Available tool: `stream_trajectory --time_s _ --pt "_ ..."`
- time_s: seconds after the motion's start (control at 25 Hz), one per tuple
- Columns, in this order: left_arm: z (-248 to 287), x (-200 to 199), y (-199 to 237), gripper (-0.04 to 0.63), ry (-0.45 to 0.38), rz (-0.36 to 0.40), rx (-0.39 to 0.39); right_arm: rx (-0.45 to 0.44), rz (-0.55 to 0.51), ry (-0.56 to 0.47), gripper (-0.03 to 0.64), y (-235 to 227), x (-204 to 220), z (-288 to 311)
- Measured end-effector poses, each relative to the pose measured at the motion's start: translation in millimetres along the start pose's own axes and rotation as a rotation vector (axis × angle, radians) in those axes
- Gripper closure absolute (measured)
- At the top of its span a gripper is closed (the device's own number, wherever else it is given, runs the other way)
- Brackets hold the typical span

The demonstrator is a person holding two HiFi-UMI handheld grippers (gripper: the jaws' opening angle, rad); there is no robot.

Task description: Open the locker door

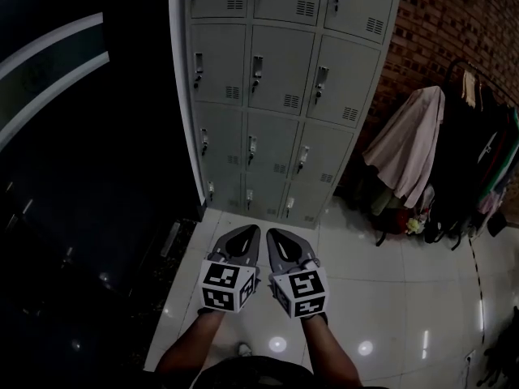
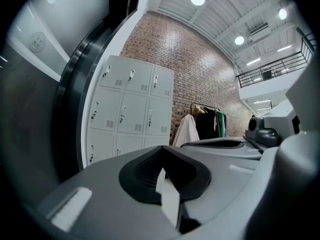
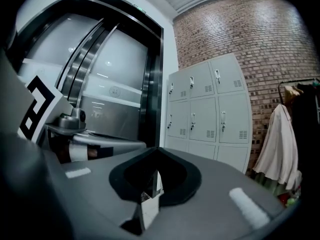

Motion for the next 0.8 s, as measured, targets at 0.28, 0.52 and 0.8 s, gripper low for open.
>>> stream_trajectory --time_s 0.28,0.52,0.8 --pt "30.5 -15.6 32.6 0.59 -0.016 0.014 0.008 0.014 -0.012 -0.018 0.617 -11.7 -7.4 41.3" --pt "62.9 -16.9 48.8 0.59 -0.014 0.026 0.014 0.011 -0.009 -0.037 0.617 -33.1 -4.9 77.1" --pt "124.8 -29.2 86.7 0.589 -0.019 0.035 -0.025 -0.019 -0.019 -0.072 0.617 -74.0 -12.4 143.7"
Point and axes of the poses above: the fingertips, and each gripper's own axes: z forward along the fingers, y to its left, x out of its underside, the point moved 5 cm from there along -z, backward along the fingers, and after that the axes turned 3 degrees about -z, right-handed, at the moved point
